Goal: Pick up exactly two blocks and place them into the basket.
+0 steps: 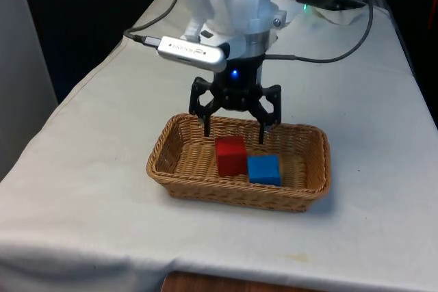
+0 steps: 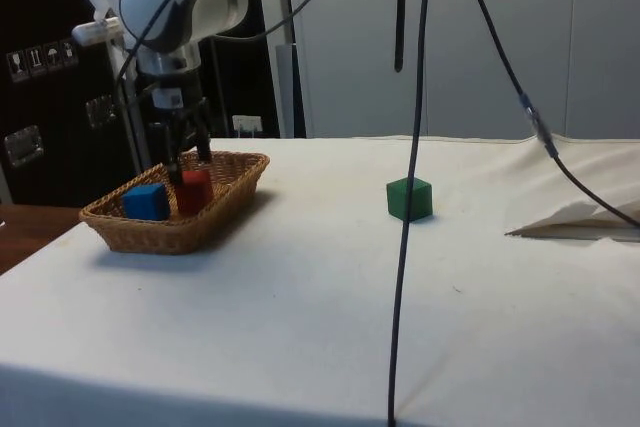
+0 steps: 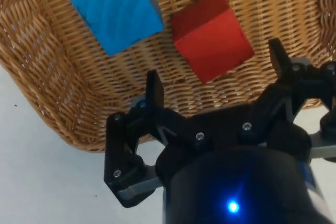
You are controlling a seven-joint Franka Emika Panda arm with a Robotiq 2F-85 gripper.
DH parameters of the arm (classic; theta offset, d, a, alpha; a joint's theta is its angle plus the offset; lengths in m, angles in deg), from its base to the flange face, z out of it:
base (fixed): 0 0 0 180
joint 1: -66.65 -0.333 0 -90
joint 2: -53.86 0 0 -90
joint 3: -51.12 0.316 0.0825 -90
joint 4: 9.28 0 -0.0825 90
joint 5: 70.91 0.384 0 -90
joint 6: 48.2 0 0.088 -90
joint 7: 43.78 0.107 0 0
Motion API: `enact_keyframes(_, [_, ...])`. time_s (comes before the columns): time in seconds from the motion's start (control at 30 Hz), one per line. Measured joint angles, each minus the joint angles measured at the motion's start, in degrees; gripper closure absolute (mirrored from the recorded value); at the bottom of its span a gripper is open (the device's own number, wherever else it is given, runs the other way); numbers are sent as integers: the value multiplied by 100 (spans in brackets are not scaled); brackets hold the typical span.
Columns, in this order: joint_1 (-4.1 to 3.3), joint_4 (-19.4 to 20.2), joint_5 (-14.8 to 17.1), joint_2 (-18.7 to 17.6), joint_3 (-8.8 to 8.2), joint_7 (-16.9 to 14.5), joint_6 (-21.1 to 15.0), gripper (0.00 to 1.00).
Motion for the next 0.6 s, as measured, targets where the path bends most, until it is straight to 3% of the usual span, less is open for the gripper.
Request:
enact_keyframes(0.33, [-17, 23, 0, 69, 0, -6, 46, 0])
enact_keyframes(0.47, [-120, 155, -57, 338, 6, 52, 281, 0])
enact_keyframes(0.5, [-120, 155, -57, 338, 6, 52, 281, 0])
enact_keyframes(0.6, [-212, 304, -103, 476, 17, 115, 292, 0])
